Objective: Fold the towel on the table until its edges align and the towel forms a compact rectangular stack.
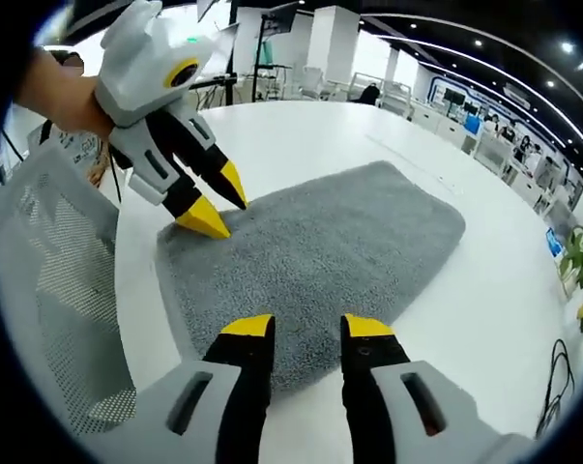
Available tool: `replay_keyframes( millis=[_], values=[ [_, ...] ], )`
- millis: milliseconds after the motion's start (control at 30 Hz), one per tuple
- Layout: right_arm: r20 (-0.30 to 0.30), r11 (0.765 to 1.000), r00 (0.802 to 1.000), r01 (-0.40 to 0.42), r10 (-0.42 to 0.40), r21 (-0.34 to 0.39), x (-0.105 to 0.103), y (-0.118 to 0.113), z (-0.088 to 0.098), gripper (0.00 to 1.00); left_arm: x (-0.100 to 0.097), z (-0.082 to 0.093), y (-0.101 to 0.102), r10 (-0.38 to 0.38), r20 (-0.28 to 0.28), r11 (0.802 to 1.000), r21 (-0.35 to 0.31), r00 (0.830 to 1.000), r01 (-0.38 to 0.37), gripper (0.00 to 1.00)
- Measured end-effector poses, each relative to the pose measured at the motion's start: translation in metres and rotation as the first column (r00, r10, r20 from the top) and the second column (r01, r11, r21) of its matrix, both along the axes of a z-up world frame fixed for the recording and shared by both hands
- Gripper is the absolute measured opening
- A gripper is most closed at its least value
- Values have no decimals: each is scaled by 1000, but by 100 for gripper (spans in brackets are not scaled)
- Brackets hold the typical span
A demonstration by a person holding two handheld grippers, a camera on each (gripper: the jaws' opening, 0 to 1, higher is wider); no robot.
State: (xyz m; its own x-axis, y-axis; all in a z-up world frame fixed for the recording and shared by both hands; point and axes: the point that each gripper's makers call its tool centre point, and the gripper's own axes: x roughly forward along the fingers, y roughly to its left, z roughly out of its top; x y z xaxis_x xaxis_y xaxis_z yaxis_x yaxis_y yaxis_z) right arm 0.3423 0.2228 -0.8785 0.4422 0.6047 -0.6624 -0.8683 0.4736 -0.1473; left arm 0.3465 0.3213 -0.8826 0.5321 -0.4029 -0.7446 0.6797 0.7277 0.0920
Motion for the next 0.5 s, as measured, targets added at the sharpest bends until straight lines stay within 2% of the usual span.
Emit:
replay_keyframes(
  millis=[67, 167, 233, 300, 500],
  values=[
    [-6, 1000, 1000, -21, 21, 15, -4, 3, 5, 28, 1, 8, -1, -22, 32, 1000, 4, 999, 21, 23],
    [11, 998, 998, -62, 62, 16, -9, 7, 9, 29, 0, 16, -4, -49, 48, 999, -18, 998, 50, 23],
    [12, 997, 997, -82, 82, 8, -13, 8, 9, 29, -3, 17, -4, -57, 47, 998, -17, 997, 58, 23],
    [20, 995, 995, -96, 95, 13, -15, 10, 11, 27, -5, 16, 1, -65, 52, 998, 15, 997, 64, 23],
    [3, 993, 994, -110, 110, 36, -23, 6, 12, 28, -15, 21, 2, -113, 61, 994, -2, 992, 113, 23]
  ],
)
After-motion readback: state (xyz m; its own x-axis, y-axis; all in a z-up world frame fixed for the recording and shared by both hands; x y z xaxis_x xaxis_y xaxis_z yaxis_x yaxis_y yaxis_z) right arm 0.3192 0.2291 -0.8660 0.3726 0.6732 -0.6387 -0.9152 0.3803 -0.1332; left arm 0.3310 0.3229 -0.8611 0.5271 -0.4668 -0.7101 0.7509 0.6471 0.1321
